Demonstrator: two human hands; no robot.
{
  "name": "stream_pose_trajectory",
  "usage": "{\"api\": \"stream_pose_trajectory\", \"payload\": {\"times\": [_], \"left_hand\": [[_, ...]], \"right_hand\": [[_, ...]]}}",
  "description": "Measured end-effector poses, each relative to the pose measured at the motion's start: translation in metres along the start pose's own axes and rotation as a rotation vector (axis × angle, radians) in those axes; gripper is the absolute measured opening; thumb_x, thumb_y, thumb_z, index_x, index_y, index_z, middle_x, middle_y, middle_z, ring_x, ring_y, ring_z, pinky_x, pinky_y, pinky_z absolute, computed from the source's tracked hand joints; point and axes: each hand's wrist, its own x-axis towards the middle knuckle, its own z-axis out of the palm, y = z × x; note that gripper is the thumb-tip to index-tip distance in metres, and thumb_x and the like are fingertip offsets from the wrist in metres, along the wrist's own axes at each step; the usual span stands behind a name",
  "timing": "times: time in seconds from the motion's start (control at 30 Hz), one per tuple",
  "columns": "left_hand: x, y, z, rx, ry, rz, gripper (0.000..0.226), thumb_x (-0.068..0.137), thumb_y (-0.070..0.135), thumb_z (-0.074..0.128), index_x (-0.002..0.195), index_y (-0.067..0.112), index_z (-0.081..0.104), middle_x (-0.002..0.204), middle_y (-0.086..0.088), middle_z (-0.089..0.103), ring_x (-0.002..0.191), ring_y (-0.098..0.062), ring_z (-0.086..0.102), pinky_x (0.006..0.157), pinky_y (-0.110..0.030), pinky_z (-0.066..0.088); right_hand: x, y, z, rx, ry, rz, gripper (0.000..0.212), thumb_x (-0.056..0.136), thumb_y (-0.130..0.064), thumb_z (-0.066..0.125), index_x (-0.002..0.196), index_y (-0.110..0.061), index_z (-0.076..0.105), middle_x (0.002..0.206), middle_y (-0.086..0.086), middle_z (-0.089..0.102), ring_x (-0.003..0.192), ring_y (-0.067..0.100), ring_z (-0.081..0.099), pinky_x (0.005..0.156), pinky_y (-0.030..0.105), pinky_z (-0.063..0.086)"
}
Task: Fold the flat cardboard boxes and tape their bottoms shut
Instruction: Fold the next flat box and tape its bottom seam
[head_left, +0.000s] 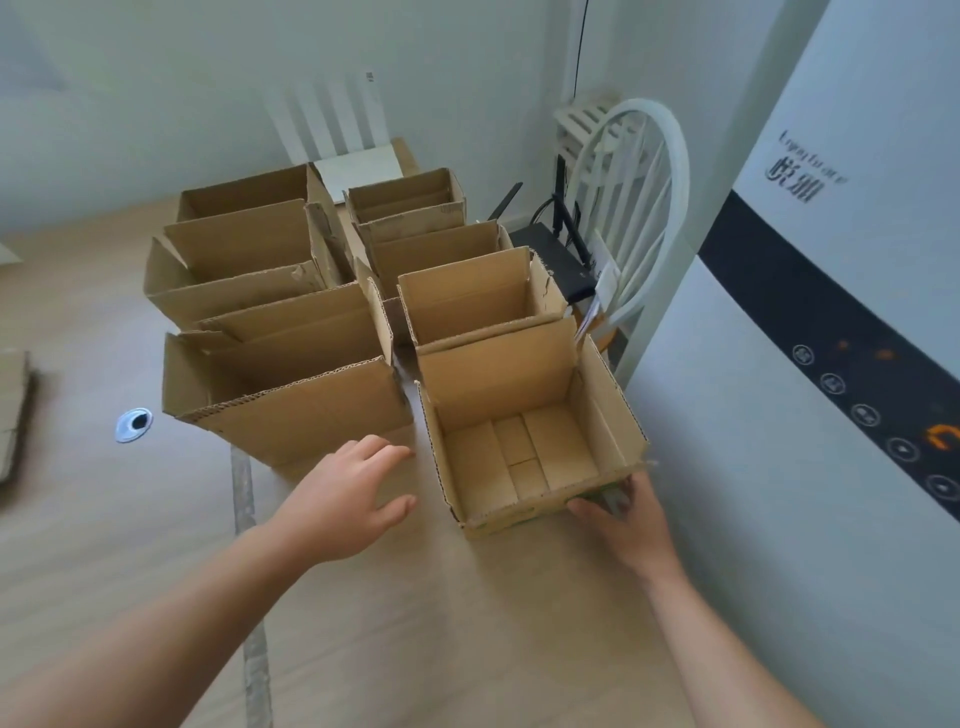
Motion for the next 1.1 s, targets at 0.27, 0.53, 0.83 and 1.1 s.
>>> {"api": "stream_pose_trajectory", "payload": {"times": [0.27, 0.53, 0.83, 1.1], "left_hand": [[0.004, -0.01, -0.002, -0.038, -0.011, -0.003, 0.057, 0.092, 0.052, 0.058, 0.141, 0.024, 0.048, 0.129, 0.006, 0.051, 0.116, -0.019, 0.05, 0.096, -0.034, 0.043], [0.002, -0.009, -0.011, -0.049, 0.002, 0.015, 0.057, 0.093, 0.051, 0.057, 0.143, 0.025, 0.047, 0.133, 0.006, 0.052, 0.121, -0.018, 0.051, 0.097, -0.034, 0.045], [-0.038, 0.0, -0.02, 0.068, 0.022, -0.015, 0.042, 0.094, 0.053, 0.049, 0.131, 0.034, 0.049, 0.123, 0.013, 0.053, 0.11, -0.018, 0.056, 0.072, -0.03, 0.039], [-0.138, -0.019, -0.057, 0.176, 0.146, 0.042, 0.034, 0.093, 0.047, 0.049, 0.121, 0.028, 0.056, 0.106, 0.005, 0.056, 0.094, -0.02, 0.054, 0.074, -0.034, 0.047]], "right_hand": [[0.003, -0.009, 0.007, -0.061, 0.048, 0.057, 0.06, 0.061, -0.032, 0.086, 0.101, -0.063, 0.053, 0.104, -0.046, 0.059, 0.101, -0.031, 0.047, 0.078, 0.011, 0.039], [-0.017, -0.022, -0.004, -0.284, 0.211, 0.019, 0.056, 0.081, -0.02, 0.08, 0.132, -0.026, 0.058, 0.129, -0.006, 0.059, 0.12, 0.011, 0.053, 0.102, 0.029, 0.044], [-0.099, -0.071, 0.002, -0.757, 0.121, -0.132, 0.02, 0.096, -0.035, 0.055, 0.097, -0.017, 0.064, 0.099, -0.001, 0.061, 0.097, 0.023, 0.057, 0.08, 0.038, 0.049], [-0.197, -0.137, 0.072, -1.066, -0.018, -0.334, 0.034, 0.1, -0.048, 0.041, 0.118, -0.023, 0.055, 0.113, 0.0, 0.06, 0.105, 0.025, 0.056, 0.076, 0.036, 0.042]]}}
